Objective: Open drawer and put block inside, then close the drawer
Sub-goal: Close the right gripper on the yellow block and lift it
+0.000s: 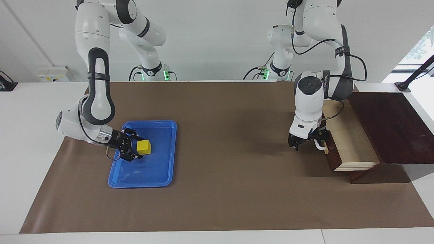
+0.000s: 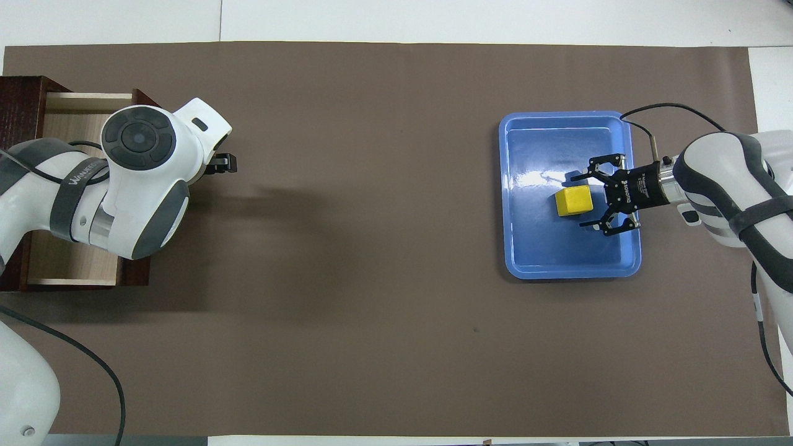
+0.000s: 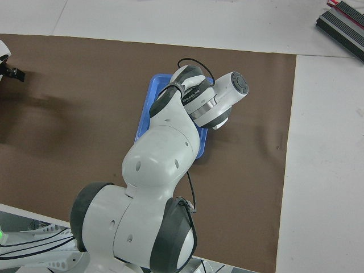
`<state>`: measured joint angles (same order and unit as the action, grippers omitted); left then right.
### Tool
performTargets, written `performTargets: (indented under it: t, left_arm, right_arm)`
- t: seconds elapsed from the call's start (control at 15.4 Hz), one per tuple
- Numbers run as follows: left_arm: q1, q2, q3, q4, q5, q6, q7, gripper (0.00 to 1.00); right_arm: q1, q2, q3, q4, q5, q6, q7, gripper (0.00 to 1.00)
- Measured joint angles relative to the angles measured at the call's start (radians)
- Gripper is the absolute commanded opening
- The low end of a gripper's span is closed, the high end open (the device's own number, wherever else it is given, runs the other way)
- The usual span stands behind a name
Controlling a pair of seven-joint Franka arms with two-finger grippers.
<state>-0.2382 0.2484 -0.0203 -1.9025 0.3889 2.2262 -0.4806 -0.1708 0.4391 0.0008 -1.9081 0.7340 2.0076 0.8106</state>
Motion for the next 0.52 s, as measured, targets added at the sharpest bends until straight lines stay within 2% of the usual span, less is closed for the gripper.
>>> performTargets:
  t: [0.13,0.2,0.33,0.39,0.52]
  left_arm:
    - [-0.005,0.0,0.0,0.0,-0.006,0.0,-0.008,1.0]
    - [-0.005,0.0,0.001,0.0,-0.007,0.0,-0.008,1.0]
    - [-0.005,0.0,0.001,0.0,-0.009,0.0,-0.008,1.0]
    - [-0.005,0.0,0.002,0.002,-0.01,-0.002,-0.009,1.0]
    - [-0.006,0.0,0.001,0.016,-0.02,-0.029,-0.011,1.0]
  right_arm:
    - [0.0,0.0,0.0,-0.003,0.0,0.0,-0.007,0.75]
    - [0.0,0.0,0.0,-0.003,0.0,0.001,-0.01,0.6]
    - [0.0,0.0,0.0,-0.003,0.0,0.0,-0.028,0.13]
    - [0.0,-0.002,0.0,-0.003,0.002,-0.002,-0.042,0.0]
    - [0.0,-0.006,0.0,-0.005,0.002,-0.002,-0.068,0.0]
